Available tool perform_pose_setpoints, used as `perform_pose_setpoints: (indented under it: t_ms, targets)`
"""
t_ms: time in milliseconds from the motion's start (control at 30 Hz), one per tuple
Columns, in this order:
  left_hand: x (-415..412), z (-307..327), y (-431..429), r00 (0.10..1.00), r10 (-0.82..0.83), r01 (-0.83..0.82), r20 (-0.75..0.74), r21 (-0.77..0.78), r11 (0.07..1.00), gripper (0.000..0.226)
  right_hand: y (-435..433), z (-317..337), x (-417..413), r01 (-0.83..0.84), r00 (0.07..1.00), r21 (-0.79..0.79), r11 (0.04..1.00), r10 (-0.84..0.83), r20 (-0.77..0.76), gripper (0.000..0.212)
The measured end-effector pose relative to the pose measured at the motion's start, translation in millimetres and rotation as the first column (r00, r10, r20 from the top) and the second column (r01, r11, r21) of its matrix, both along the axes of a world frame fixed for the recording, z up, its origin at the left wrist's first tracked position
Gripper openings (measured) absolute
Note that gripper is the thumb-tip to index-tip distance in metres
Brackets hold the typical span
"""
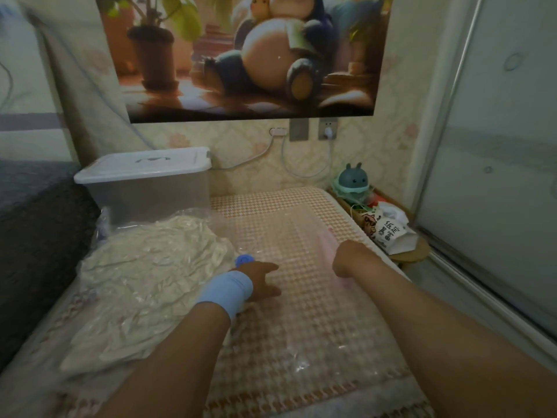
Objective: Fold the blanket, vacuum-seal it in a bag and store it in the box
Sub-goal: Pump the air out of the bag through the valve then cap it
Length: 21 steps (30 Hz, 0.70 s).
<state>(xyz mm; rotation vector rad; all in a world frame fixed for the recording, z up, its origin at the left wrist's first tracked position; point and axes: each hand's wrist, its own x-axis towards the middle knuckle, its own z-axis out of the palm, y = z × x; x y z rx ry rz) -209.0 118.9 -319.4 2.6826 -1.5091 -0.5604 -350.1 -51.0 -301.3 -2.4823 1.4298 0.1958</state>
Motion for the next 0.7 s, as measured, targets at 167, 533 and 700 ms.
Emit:
perform_pose_setpoints:
  t_ms: [167, 533, 700]
  targets:
    - [-21, 30, -5, 0.947, 0.042, -0.178, -0.319, -0.412, 0.894, 0.051, 20, 33, 0, -0.187, 0.965, 0.008, 0.982, 0.182, 0.190, 0.030]
    - [37, 90, 81, 0.559, 0.126, -0.679, -0.819, -0.366, 0.636, 0.040, 108, 52, 55, -0.619, 0.743, 0.649, 0.441, 0.062, 0.667, 0.038]
    - [84, 78, 152, 0.669, 0.335, -0.619, -0.663, -0.248, 0.745, 0.061, 132, 25, 100, -0.664, 0.664, 0.120, 0.738, 0.508, 0.549, 0.060]
